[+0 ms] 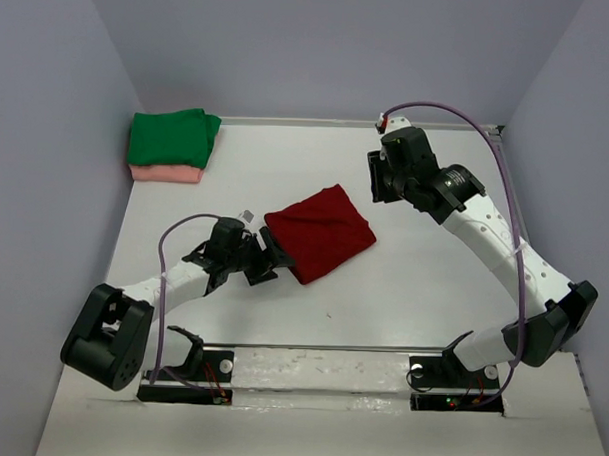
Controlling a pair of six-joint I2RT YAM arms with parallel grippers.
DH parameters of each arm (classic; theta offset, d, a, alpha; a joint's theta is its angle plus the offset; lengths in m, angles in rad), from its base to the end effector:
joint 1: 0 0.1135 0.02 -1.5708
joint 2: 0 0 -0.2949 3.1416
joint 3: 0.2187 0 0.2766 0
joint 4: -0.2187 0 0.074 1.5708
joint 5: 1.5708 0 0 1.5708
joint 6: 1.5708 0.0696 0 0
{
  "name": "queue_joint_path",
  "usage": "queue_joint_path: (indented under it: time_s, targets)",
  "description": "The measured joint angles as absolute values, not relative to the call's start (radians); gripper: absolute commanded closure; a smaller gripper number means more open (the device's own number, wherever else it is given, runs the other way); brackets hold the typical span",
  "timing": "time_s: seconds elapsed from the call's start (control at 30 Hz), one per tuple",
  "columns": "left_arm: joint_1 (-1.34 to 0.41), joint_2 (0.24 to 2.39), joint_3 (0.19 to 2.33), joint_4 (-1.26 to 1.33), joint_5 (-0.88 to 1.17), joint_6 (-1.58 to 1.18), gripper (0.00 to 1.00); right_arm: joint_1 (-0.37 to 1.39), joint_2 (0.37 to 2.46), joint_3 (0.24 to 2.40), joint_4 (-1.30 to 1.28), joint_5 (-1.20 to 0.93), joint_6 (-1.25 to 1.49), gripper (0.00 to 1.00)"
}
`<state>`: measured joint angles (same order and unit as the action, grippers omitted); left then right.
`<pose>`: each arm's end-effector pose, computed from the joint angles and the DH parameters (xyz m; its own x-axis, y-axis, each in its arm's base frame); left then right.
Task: Fold and stack the t-shirts
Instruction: Fold the tshirt
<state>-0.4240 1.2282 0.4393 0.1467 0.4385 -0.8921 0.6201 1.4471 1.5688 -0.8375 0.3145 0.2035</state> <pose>0.2280 -0.1353 0.1599 -0.8739 -0.3788 -0.3048 0.0035 0.6221 -0.7830 0.2975 0.1859 0.4065 -0.5963 -0.1896 -0.7800 -0.2472 0.9679 -0.0463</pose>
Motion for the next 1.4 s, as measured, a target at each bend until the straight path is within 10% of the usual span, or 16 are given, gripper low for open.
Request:
queue_joint_path:
  time_s: [0.8, 1.03, 1.4]
  targets:
    - [-0.415, 1.510, 0.495, 0.428, 0.402, -0.976, 0.28, 0.601, 1.416, 1.555, -0.837, 0.307, 0.187, 0.59]
    - [-0.396, 1.665, 0.570, 0.495, 0.425, -0.980, 0.78, 0.601, 1.416, 1.555, -0.838, 0.306, 0.187, 0.59]
    - [-0.300, 1.715, 0.720, 0.347, 0.407, -0.873, 0.82, 0.590, 1.416, 1.555, -0.838, 0.290, 0.187, 0.59]
